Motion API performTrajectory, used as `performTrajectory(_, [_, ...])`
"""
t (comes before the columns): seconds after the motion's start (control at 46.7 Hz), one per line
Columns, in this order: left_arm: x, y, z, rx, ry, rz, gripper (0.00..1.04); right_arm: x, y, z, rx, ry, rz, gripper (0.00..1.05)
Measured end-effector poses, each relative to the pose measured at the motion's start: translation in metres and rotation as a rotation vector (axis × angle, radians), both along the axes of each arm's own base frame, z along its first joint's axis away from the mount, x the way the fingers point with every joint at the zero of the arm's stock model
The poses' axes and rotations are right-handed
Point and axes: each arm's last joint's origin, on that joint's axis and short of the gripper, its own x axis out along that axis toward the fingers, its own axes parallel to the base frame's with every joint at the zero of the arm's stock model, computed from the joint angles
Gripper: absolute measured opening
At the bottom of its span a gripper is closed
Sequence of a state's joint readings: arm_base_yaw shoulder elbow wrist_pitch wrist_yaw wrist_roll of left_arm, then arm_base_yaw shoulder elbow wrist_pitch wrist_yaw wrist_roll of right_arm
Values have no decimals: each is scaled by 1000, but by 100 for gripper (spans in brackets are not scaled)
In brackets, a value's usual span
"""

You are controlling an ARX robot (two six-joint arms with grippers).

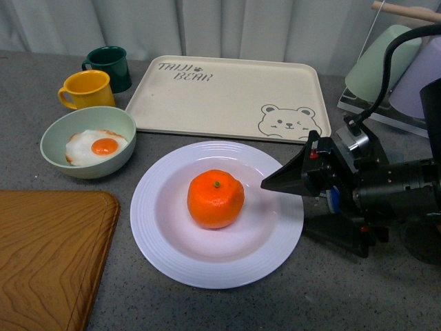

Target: Place orange and plate with both arms

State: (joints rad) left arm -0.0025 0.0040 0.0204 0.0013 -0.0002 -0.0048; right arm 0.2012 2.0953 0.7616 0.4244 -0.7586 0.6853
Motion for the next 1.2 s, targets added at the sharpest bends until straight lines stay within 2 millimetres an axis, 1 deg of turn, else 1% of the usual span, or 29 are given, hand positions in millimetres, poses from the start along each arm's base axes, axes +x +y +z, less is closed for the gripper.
performTrajectory(0.214, [0,0,0,0,0,0,98,6,7,-8,56,20,-32,95])
performTrajectory(0.364, [0,0,0,0,0,0,98,11,9,-14,99,51,-74,95])
performTrajectory(0.471, [0,0,0,0,0,0,98,11,9,-19,98,80,-91,94])
performTrajectory(0.578, [0,0,0,0,0,0,98,11,9,-22,90,96,-98,74])
performTrajectory(0.642, [0,0,0,0,0,0,98,11,9,-23,76,115,-110,60])
performTrajectory(0.749, [0,0,0,0,0,0,98,10,9,-25,59,138,-114,44])
performTrajectory(0.813, [0,0,0,0,0,0,98,9,9,-27,53,148,-117,36])
performTrajectory(0.899, [0,0,0,0,0,0,98,8,9,-31,44,166,-118,19])
performTrajectory(1.006, [0,0,0,0,0,0,98,9,10,-29,66,155,-86,8])
performTrajectory(1.07, [0,0,0,0,0,0,98,12,10,-26,73,140,-82,4])
performTrajectory(1.199, [0,0,0,0,0,0,98,13,11,-25,71,129,-77,3])
